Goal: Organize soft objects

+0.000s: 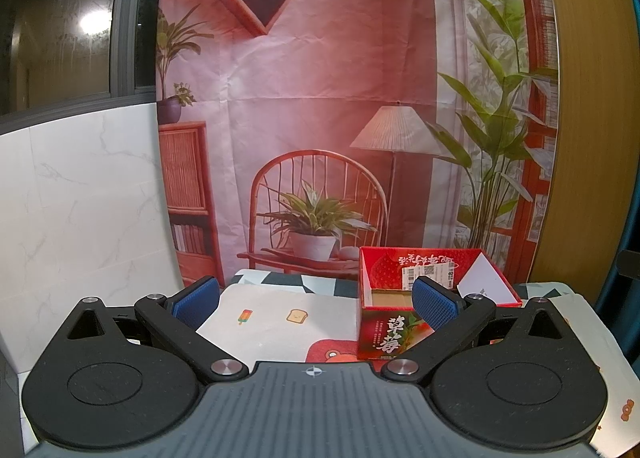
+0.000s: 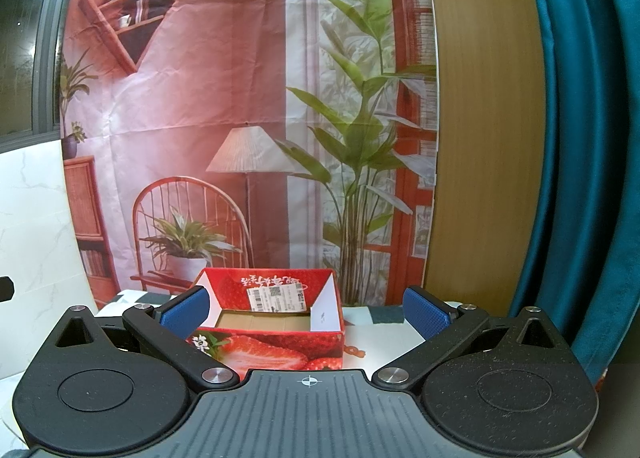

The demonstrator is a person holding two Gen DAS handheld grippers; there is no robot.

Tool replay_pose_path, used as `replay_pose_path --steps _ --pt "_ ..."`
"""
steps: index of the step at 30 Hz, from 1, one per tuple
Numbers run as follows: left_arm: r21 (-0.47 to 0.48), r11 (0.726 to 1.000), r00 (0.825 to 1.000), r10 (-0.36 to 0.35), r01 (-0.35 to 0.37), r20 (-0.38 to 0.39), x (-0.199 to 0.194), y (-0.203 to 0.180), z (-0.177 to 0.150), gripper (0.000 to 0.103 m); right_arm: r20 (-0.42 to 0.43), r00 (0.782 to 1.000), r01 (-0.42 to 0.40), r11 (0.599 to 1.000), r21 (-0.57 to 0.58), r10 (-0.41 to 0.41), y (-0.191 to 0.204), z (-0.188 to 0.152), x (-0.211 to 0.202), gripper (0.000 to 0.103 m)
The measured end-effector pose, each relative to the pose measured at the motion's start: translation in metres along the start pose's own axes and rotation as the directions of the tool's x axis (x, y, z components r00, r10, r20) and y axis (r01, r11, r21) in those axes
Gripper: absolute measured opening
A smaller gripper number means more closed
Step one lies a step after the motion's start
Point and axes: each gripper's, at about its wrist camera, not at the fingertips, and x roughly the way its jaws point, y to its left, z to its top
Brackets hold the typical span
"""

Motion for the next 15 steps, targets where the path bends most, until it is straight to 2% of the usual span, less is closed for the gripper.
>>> replay_pose_path --steps 15 --pt "-0.001 1.000 1.000 0.000 0.000 0.000 -0.0002 -0.0001 -0.0004 0.103 -0.001 1.000 -0.002 1.000 0.001 0.002 0.0001 0.0008 0.0016 0.103"
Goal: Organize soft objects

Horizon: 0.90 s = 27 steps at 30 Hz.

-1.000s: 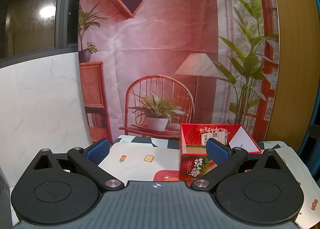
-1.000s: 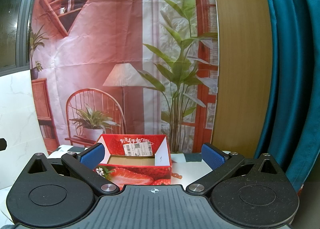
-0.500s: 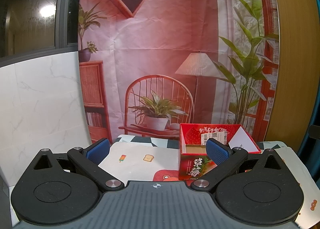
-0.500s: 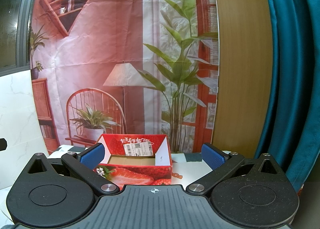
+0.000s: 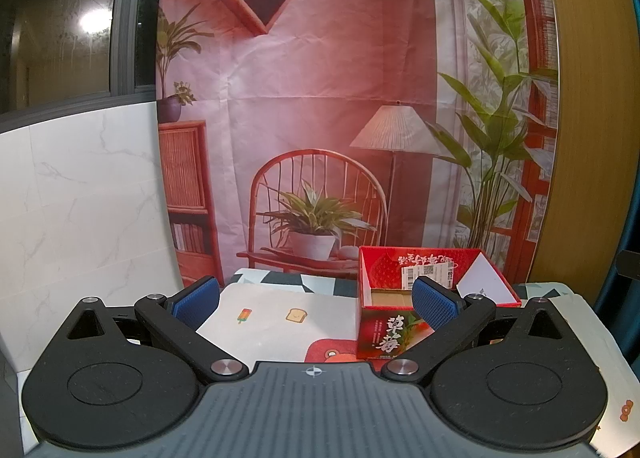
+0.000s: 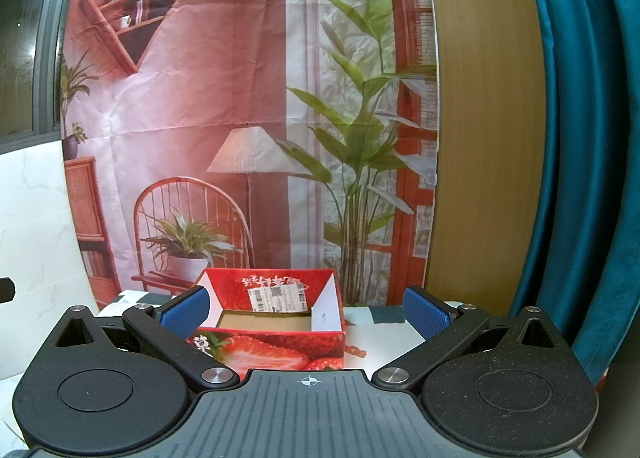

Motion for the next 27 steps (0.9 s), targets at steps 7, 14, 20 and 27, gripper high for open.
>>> replay_pose_path --steps 7,14,20,27 --pt "-0.007 1.000 1.000 -0.001 0.001 -0.004 0.000 -0.001 -0.002 0.103 -0.001 1.000 0.000 1.000 0.002 0.000 0.000 0.000 0.001 0.103" --pt "-0.020 1.000 1.000 -0.013 0.013 -0.017 0.005 -0.001 -0.006 0.103 -0.003 1.000 -0.016 1.000 0.012 0.016 0.005 -0.013 0.006 0.103" --pt "-0.027 0.999 0.999 -0.034 0.033 -0.036 0.021 -0.001 -0.022 0.103 -0.003 0.998 -0.061 0.997 0.050 0.062 0.002 -0.029 0.016 0.103" --pt "-0.052 0.993 0.986 -0.114 0.109 -0.119 0.056 0.003 -0.061 0.103 -0.034 0.990 -0.131 0.984 0.120 0.136 -0.001 -0.077 0.043 0.103"
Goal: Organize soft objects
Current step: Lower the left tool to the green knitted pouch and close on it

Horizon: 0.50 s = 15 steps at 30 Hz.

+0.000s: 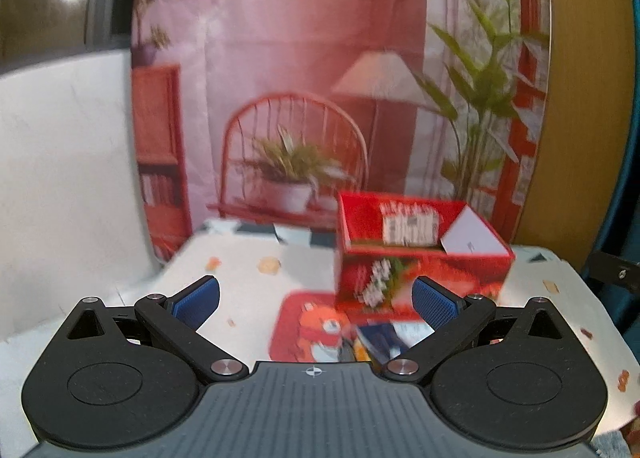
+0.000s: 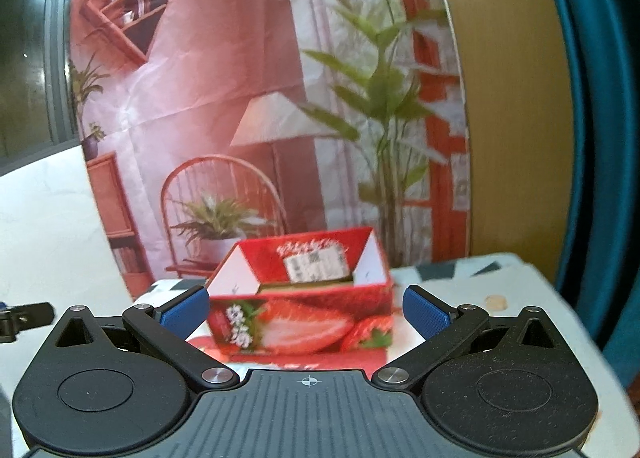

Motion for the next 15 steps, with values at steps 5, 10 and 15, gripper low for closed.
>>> replay_pose_path --steps 5,10,15 --pt "-0.036 0.998 0.994 -0.061 0.058 -0.089 0.032 0.009 -0.029 0.103 -0.090 0.996 -0.029 0.999 -0.024 0.027 0.000 -0.044 0.024 0.103" --pt "-0.013 0.997 0.984 -0.074 0.073 -0.163 0.057 0.009 -0.055 0.103 -0.239 0.971 -0.024 0.993 -0.119 -0.005 0.007 -0.084 0.048 0.103" --pt "0.025 0.997 0.973 -0.071 0.079 -0.218 0.071 0.002 -0.076 0.103 -0.326 0.945 -0.024 0.985 -0.170 -0.033 0.005 -0.116 0.064 0.102"
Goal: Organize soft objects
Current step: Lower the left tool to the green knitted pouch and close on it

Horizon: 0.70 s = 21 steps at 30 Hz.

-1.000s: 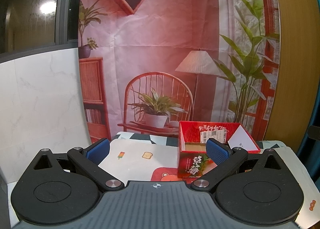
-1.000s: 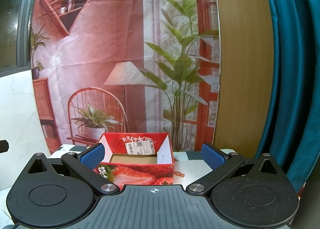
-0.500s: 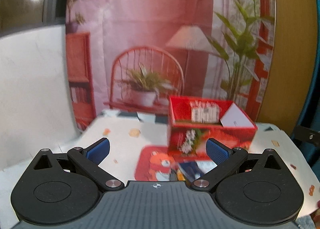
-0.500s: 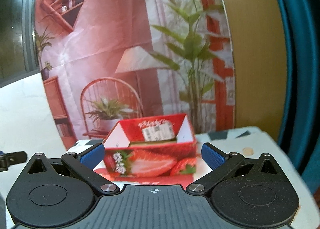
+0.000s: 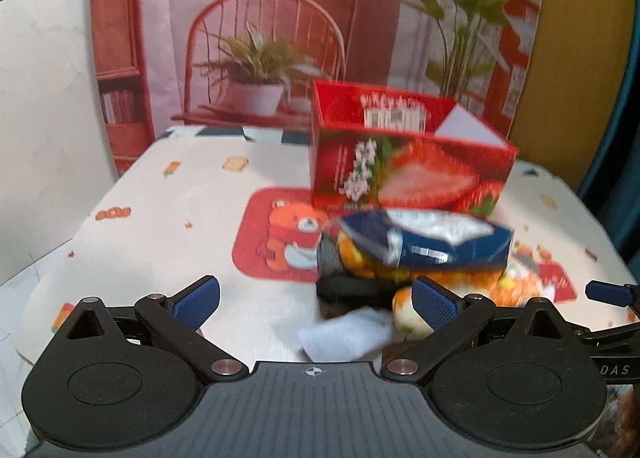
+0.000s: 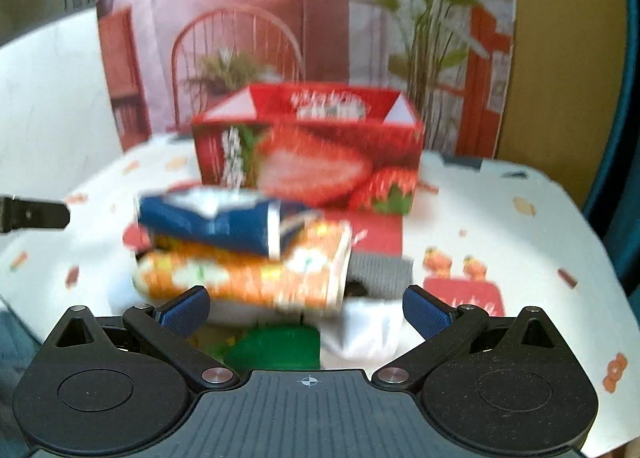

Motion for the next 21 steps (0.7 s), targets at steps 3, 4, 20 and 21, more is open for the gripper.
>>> replay_pose_path --steps 3,4,20,21 --pt "0.018 1.000 0.999 -0.018 0.019 -0.027 0.008 -0.005 -0.008 0.103 -0.059 0.998 -0.027 1.000 -0.005 0.026 0.000 -0.010 0.013 0.100" --pt "0.019 0.999 0.999 -0.028 0.029 -0.038 0.011 -0.005 -0.009 0.102 -0.074 0.997 -0.037 0.999 -0.011 0.036 0.001 -0.012 0.017 0.098" --pt "-0.044 0.982 0.970 -0.189 0.184 -0.156 0.042 -0.007 -0.023 0.062 -0.137 0.978 -0.167 0.985 -0.054 0.158 0.008 -0.029 0.043 0.063" --pt "-0.052 0.979 0.966 -0.204 0.198 -0.158 0.043 -0.007 -0.023 0.061 -0.139 0.977 -0.172 0.983 -0.066 0.162 0.011 -0.029 0.044 0.063"
